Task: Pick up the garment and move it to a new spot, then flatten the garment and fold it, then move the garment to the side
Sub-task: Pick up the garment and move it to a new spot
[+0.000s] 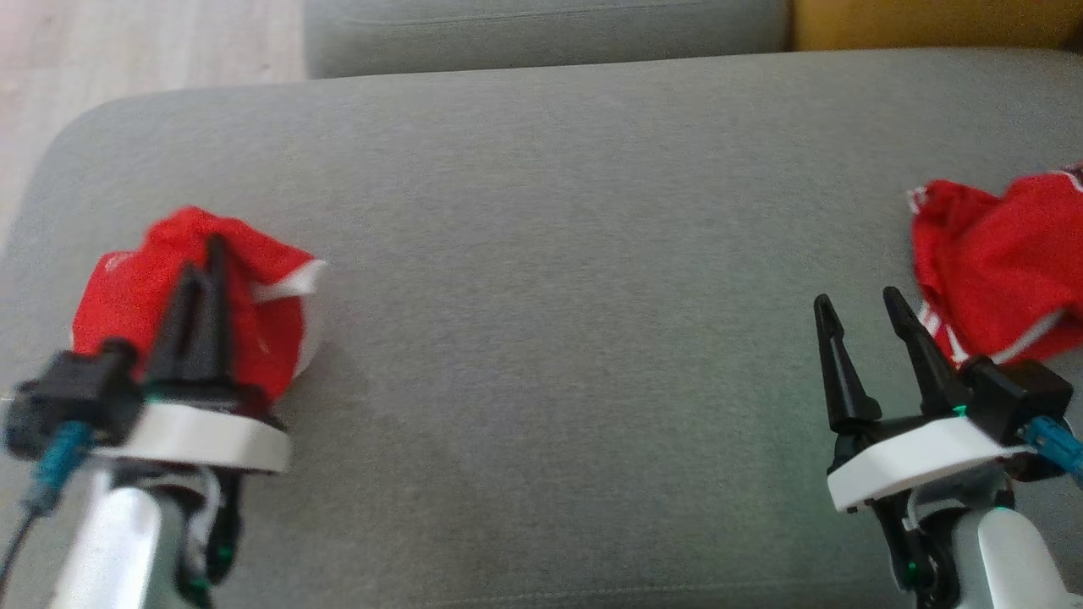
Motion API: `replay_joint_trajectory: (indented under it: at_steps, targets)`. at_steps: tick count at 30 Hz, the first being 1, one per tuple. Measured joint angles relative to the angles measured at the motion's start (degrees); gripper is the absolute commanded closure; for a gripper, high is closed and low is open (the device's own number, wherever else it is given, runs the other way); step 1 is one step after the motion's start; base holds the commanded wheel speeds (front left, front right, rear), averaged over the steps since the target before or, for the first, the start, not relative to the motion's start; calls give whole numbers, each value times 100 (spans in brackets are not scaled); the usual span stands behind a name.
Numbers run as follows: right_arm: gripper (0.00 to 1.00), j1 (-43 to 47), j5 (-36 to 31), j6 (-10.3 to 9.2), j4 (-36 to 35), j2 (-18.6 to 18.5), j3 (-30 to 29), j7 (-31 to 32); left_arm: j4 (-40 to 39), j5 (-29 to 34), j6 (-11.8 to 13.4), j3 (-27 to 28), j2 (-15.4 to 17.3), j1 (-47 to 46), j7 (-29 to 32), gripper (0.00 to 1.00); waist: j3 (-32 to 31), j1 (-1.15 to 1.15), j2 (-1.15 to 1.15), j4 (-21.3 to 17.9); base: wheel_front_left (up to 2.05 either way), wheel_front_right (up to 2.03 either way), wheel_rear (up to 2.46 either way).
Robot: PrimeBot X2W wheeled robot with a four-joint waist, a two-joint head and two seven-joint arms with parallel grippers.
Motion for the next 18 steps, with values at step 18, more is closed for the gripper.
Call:
replay_joint_trajectory:
  at_steps: [18]
  targets:
    - [0,-172,304,0,197,4,164,-325,1289,193,-1022,-2241,-887,-1078,347,100,638,0,0,-1520,0,0,0]
